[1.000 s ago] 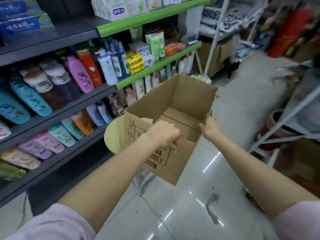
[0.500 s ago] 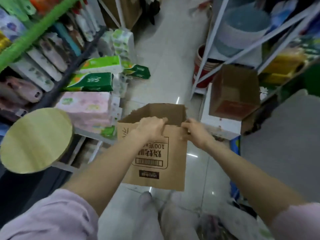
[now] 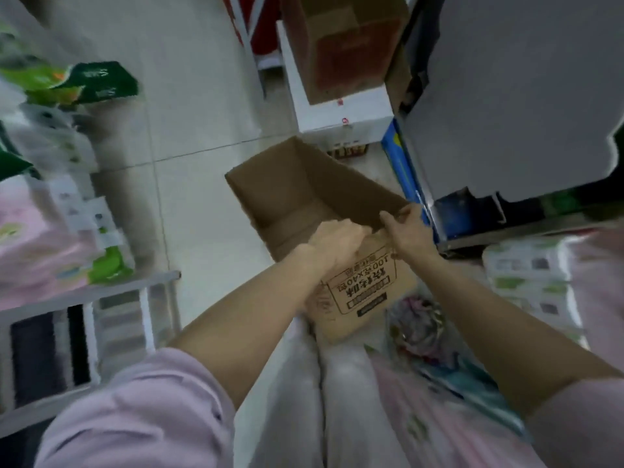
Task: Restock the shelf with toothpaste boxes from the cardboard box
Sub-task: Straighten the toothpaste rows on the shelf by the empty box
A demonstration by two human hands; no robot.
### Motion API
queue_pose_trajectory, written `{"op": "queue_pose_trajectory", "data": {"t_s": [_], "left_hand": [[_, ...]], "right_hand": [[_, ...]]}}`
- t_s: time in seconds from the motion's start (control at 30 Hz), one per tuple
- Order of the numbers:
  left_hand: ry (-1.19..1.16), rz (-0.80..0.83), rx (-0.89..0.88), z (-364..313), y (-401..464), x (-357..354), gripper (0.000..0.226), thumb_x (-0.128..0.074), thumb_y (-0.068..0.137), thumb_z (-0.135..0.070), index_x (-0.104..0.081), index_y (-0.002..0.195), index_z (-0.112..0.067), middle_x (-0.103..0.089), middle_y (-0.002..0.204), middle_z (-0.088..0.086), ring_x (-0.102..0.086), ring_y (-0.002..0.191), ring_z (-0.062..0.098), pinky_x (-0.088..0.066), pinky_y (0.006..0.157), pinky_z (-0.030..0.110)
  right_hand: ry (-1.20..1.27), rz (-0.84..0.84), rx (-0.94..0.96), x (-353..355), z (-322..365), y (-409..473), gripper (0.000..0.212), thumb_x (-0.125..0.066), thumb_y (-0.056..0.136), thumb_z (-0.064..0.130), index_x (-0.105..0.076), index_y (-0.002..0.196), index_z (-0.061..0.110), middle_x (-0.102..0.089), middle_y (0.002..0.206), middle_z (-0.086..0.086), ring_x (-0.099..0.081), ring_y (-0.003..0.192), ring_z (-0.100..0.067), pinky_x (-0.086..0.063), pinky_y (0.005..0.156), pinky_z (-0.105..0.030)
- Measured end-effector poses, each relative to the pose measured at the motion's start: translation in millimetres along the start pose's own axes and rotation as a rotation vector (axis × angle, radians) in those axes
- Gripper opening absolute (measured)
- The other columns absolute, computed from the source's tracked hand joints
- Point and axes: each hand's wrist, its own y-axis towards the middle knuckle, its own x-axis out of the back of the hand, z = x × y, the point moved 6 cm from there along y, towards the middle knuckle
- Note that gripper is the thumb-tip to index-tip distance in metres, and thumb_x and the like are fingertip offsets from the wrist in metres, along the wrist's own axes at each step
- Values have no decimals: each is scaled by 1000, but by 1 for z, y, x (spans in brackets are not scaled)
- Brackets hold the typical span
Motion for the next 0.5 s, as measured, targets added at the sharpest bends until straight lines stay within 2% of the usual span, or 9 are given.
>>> {"op": "queue_pose_trajectory", "data": {"t_s": [0.07,0.13,0.2,0.3,0.4,0.5], "left_hand": [[-24,26,-49,-27,21,-26,29,-54,90,-12,-53,118,-17,-66,103,7,-64,93,26,-41,64,32],[-68,52,-100,-55,39,-58,23,-53,89,-12,-54,112,-13,-65,100,10,-64,92,29,-43,63,33],[-117,107,-125,-77,49,-89,16,-51,91,-12,-55,106,-9,-66,99,14,-64,90,32,-47,66,36],[-142,223,-163,-104,62,-137,20,-44,96,-14,-56,112,-9,-66,99,14,-64,87,30,-50,69,36],[-39,321,-220,-118,77,-177,26,-41,98,-15,-56,119,-11,-65,98,11,-62,82,24,-48,65,34],[40,378,-238,-128,94,-204,24,-40,98,-12,-60,111,-7,-65,96,10,-58,75,20,-44,61,31]], "right_hand": [[133,-48,-50,6,-32,9,33,-54,90,15,-36,117,18,-52,109,-7,-58,100,-28,-53,86,-48],[156,-113,-93,14,-65,17,41,-48,91,4,-32,128,12,-51,112,-9,-56,98,-25,-51,90,-41],[143,-166,-127,19,-100,21,43,-44,92,3,-29,131,12,-53,121,-15,-56,106,-29,-47,93,-40],[184,-209,-224,19,-163,23,44,-42,93,1,-27,133,9,-50,128,-20,-53,113,-32,-41,89,-35],[266,-234,-315,17,-216,21,43,-42,93,0,-28,133,4,-45,133,-22,-49,118,-33,-40,92,-35],[347,-213,-375,9,-258,30,42,-39,93,-1,-29,132,10,-45,130,-20,-51,114,-34,-43,100,-41]]}}
